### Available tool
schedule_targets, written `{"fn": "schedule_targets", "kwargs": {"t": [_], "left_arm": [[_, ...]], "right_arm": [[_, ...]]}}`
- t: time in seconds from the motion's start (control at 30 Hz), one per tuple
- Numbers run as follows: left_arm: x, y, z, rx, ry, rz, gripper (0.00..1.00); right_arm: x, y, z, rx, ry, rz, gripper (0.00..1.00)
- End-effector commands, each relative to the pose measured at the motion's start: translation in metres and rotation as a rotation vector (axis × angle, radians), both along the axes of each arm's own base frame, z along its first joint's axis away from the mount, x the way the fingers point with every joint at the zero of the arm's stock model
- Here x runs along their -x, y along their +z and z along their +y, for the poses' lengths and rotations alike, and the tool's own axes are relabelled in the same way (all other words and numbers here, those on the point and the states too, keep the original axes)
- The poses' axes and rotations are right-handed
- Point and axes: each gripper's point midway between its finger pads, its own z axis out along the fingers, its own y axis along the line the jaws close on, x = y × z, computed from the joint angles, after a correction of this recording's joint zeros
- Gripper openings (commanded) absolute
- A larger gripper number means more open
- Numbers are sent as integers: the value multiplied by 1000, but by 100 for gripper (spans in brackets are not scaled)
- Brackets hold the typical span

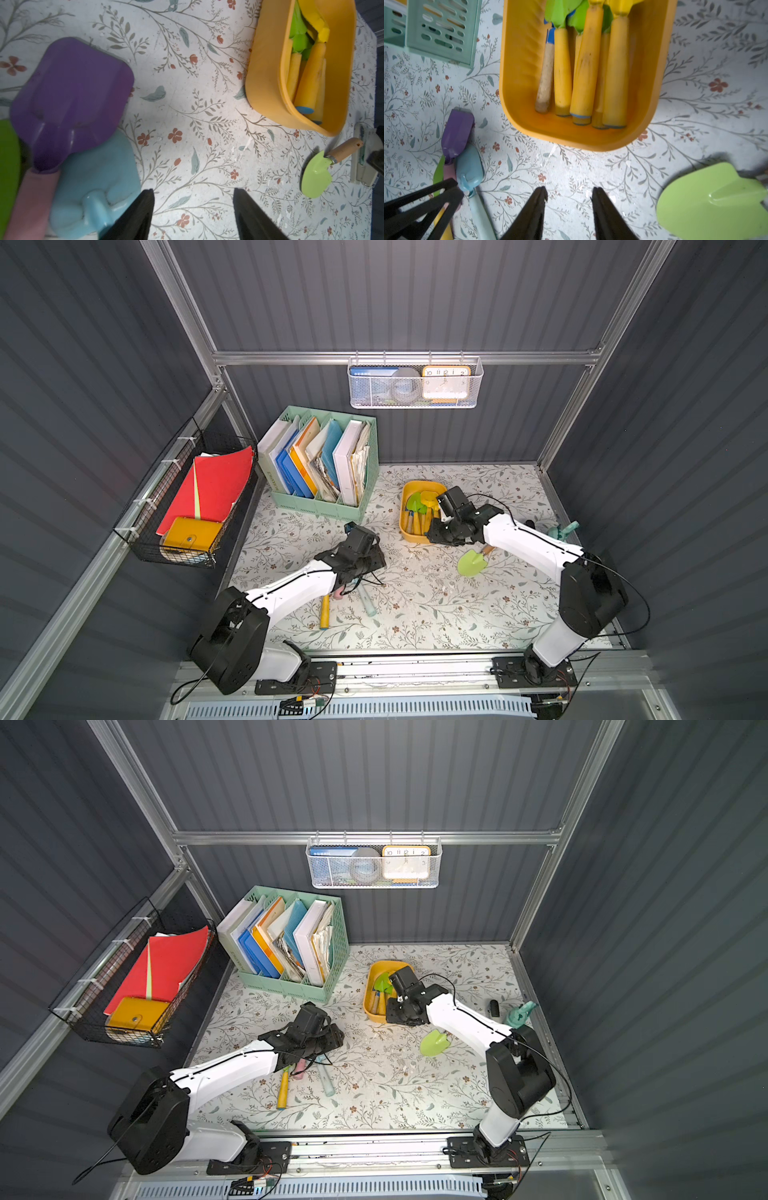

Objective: Put the shovel into the storage box
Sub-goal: Pick up the shovel from the center of the board.

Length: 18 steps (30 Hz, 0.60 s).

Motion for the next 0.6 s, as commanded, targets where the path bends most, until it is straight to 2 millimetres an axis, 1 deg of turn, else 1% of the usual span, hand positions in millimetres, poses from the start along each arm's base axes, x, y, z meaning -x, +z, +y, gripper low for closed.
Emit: {"fn": "schedule_targets", "kwargs": {"t": [0.0,0.1,0.17,0.27,0.4,0.57], "left_arm": [[5,-2,16,-58,61,25,67],[7,-1,27,-95,93,28,69],[8,0,34,-113,109,31,70],[8,1,43,-134,125,32,71],[5,3,56,-147,148,30,71],[4,2,70,-161,177,32,71]], "right_arm": [[14,-6,7,-18,24,-1,43],[31,-18,9,-10,45,20,43],[37,-22,12,-14,54,12,43],[48,-31,11,-5,58,29,42],[56,-34,11,-15,55,29,42],[61,-31,16,-33,60,20,42]]}}
